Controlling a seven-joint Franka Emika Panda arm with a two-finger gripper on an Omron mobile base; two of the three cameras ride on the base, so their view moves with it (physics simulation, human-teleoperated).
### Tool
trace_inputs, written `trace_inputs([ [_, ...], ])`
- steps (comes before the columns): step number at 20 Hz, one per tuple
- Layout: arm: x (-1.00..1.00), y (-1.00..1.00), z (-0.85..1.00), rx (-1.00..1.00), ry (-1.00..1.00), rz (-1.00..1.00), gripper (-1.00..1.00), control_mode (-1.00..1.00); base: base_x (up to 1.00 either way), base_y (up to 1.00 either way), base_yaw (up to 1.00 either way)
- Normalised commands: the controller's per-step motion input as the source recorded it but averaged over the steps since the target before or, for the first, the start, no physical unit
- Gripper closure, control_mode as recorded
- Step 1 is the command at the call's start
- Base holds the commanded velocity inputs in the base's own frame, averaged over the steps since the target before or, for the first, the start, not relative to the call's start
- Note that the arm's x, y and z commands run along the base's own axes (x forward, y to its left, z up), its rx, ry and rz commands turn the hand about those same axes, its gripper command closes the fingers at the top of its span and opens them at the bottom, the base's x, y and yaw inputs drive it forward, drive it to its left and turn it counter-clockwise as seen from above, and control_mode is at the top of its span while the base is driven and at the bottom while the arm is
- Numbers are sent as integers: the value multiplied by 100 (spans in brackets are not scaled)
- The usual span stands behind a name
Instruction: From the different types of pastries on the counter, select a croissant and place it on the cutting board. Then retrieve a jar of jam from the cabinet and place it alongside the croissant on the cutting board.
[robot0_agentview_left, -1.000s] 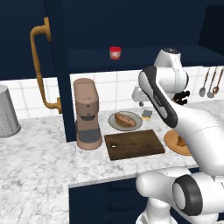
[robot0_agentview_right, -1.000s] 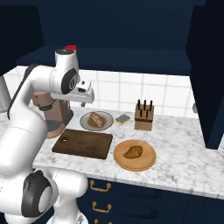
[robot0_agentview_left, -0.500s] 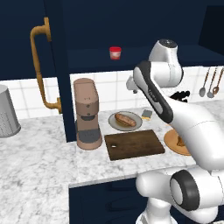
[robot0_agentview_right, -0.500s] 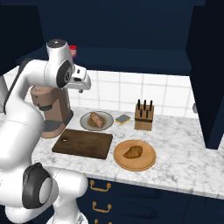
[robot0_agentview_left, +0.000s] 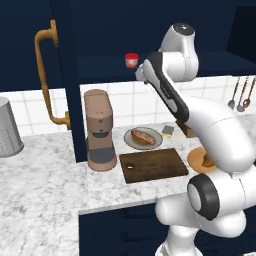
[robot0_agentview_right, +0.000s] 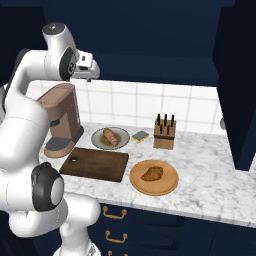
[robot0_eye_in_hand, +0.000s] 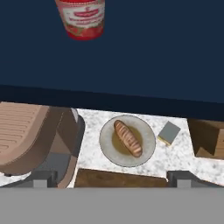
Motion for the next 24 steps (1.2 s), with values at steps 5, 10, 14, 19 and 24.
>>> trace_inputs([
  [5,17,32,22,-9,-48,0,-100,-100,0,0,0],
  [10,36,7,59,0,-14,0,-100,-100,0,0,0],
  [14,37,18,77,2,2,0,-100,-100,0,0,0],
  [19,8,19,22,0,0,0,-100,-100,0,0,0],
  [24,20,1,-2,4,8,0,-100,-100,0,0,0],
])
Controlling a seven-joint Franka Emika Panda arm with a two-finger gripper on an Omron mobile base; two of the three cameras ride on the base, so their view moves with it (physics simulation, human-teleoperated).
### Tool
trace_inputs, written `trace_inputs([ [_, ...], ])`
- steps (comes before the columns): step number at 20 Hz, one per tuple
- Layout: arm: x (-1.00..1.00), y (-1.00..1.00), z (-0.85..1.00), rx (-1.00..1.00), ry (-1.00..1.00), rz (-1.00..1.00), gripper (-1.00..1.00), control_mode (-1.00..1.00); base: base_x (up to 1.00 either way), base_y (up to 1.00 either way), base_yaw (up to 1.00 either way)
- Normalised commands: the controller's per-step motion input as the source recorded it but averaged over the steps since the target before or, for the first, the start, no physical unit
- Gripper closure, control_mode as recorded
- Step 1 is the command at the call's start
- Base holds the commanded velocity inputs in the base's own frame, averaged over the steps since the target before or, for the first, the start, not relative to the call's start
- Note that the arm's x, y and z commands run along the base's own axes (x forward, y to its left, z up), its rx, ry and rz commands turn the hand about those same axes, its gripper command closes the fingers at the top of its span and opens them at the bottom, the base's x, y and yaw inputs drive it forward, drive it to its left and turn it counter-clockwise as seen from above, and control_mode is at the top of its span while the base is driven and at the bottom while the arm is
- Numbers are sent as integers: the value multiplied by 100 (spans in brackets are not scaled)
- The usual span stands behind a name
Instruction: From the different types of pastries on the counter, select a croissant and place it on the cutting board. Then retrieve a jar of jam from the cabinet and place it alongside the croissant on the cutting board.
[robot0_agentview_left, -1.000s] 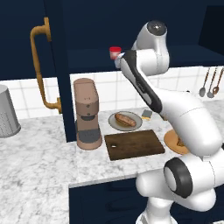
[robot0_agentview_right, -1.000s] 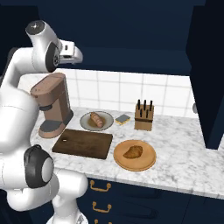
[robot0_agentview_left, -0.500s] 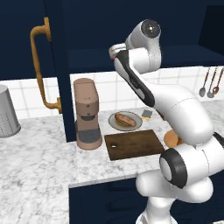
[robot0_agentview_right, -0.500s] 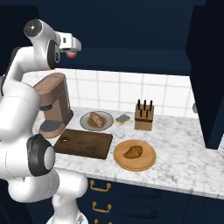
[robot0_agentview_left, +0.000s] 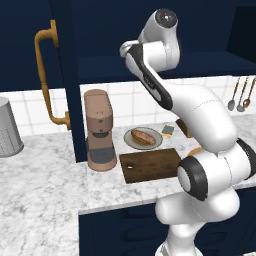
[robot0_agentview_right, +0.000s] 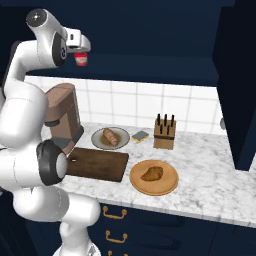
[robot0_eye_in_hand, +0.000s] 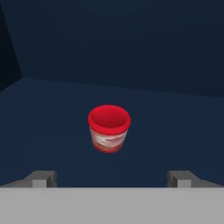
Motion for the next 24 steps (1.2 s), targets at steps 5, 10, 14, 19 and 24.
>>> trace_inputs([
  [5,18,0,-16,3,-2,0,-100,-100,0,0,0],
  [10,15,0,-29,0,-2,0,-100,-100,0,0,0],
  [14,25,0,-9,4,0,0,-100,-100,0,0,0],
  [19,29,0,0,4,0,0,-100,-100,0,0,0],
  [24,19,8,0,2,0,0,-100,-100,0,0,0],
])
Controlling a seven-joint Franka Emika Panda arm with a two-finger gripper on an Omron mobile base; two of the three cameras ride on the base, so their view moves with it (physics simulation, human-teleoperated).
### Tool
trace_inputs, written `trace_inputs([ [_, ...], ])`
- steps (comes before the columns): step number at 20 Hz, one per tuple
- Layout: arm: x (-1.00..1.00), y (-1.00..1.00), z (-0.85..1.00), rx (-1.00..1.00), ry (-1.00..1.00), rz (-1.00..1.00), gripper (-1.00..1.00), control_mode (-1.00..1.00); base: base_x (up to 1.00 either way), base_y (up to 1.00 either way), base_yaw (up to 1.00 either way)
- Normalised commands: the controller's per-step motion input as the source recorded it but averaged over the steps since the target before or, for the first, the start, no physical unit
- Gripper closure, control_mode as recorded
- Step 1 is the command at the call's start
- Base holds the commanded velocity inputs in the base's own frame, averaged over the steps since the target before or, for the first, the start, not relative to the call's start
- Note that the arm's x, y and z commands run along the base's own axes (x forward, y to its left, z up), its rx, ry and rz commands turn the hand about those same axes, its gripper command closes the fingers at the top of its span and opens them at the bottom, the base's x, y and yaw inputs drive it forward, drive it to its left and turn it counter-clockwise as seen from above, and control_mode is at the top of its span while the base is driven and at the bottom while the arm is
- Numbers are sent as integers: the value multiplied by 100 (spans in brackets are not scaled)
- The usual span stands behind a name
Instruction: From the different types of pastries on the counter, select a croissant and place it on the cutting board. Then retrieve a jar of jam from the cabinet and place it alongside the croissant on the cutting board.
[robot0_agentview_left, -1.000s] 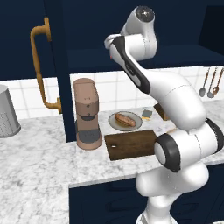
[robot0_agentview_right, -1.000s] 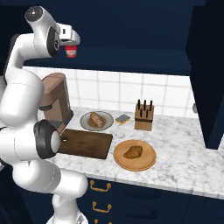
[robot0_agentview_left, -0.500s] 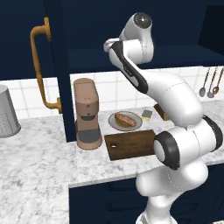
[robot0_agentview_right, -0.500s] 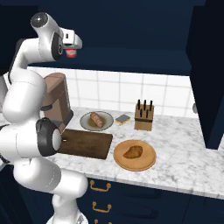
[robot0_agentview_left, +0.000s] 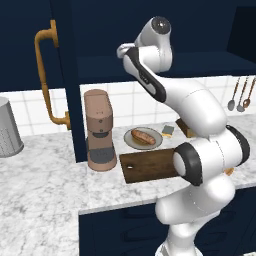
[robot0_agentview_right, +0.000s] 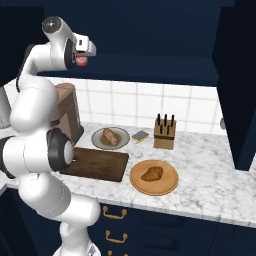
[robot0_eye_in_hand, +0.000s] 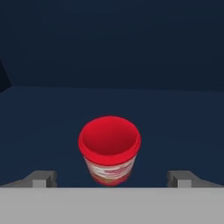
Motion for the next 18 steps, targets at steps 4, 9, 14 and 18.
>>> trace_inputs([
  [4,10,11,-4,0,0,0,-100,-100,0,0,0],
  [9,1,1,-16,0,1,0,-100,-100,0,0,0],
  [14,16,0,-6,0,0,0,-100,-100,0,0,0],
  [18,19,0,-3,0,0,0,-100,-100,0,0,0],
])
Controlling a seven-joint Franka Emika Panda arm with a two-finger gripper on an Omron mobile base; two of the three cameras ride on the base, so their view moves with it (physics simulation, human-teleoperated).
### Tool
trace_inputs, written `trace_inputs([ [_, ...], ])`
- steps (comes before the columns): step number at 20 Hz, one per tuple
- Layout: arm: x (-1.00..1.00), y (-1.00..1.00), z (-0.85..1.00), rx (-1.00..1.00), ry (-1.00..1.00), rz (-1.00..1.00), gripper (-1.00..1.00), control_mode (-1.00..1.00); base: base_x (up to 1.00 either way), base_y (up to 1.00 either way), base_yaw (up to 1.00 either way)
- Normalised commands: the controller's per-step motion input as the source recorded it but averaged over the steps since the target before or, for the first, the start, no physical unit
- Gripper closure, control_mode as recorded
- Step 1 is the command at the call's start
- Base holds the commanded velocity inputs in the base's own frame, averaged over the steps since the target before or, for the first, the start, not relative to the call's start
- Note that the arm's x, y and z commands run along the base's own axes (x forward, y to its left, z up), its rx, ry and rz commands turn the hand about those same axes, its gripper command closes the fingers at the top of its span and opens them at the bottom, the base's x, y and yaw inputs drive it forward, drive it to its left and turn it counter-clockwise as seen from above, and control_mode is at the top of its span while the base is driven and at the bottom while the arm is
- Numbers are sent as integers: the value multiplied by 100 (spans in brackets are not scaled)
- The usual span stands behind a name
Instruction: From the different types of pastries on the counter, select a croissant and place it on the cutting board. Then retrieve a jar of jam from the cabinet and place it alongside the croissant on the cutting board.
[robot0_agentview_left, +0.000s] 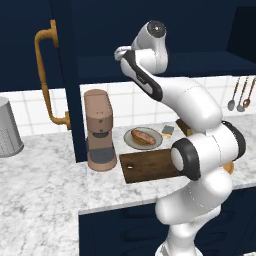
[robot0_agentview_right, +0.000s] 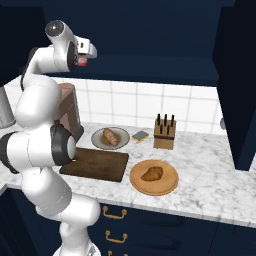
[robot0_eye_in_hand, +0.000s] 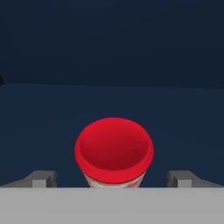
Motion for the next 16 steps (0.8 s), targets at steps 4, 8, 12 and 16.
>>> trace_inputs([
  [4,11,0,-2,0,0,0,-100,-100,0,0,0],
  [8,8,0,-8,0,0,0,100,-100,0,0,0],
  [12,0,0,-12,0,0,0,100,-100,0,0,0],
  [16,0,0,-12,0,0,0,100,-100,0,0,0],
])
